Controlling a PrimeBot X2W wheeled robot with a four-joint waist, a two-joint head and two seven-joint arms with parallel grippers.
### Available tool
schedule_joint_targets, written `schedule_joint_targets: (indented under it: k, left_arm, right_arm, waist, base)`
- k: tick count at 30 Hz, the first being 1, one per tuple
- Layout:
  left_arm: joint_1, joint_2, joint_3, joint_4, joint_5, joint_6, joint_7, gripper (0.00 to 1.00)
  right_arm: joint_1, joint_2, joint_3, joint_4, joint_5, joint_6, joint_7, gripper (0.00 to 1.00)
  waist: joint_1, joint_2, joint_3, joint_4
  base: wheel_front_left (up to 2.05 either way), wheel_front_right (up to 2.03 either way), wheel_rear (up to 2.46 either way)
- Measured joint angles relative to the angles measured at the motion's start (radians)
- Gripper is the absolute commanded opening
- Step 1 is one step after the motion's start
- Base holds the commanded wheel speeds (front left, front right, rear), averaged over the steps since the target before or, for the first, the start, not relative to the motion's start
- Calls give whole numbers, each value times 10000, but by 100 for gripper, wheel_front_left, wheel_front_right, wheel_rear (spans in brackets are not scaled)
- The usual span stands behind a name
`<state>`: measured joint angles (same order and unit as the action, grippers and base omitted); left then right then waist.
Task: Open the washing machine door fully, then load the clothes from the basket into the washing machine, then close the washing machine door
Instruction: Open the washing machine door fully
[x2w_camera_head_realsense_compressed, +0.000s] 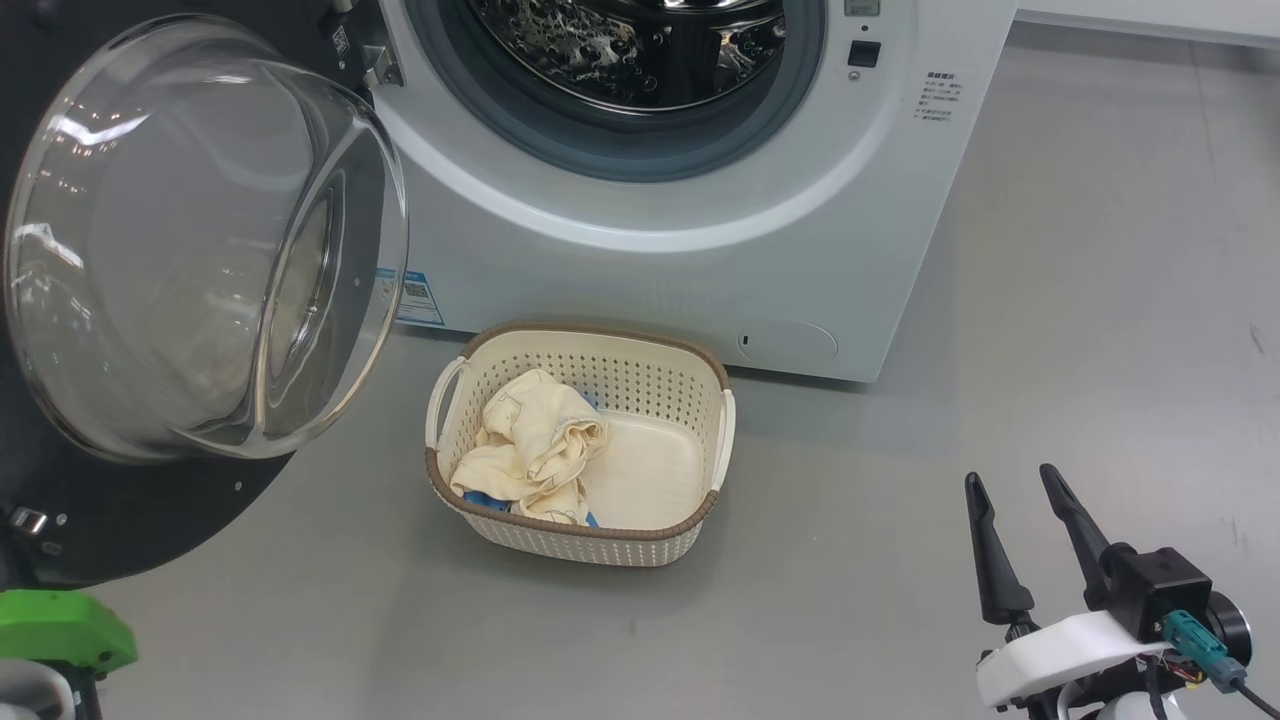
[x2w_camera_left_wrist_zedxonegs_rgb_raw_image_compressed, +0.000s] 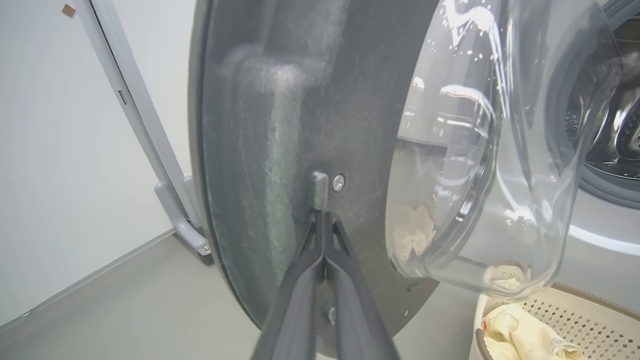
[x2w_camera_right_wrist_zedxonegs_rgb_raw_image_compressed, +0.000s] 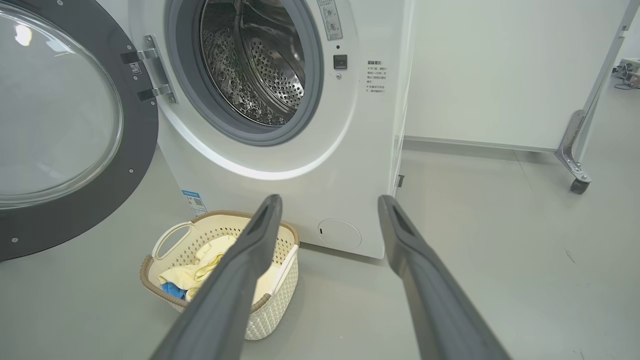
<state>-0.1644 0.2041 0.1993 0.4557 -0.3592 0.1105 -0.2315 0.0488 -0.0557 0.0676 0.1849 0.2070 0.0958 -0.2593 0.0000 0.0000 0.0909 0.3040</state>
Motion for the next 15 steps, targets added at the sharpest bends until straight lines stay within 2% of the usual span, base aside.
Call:
schedule_joint_targets:
  k: [9, 15]
  left_arm:
    - [174, -347, -385, -663, 366, -4, -174, 0]
    - [466, -784, -1156, -1321, 802, -324, -176, 0]
  right_arm:
    - [-6, 6, -33, -6, -176, 4, 0, 100]
    - [-14, 4, -109, -50, -240, 77, 0, 100]
  waist:
    - [0, 0, 10, -20]
    - [0, 0, 22, 7]
  base:
    - [0, 0, 0]
    - [0, 0, 0]
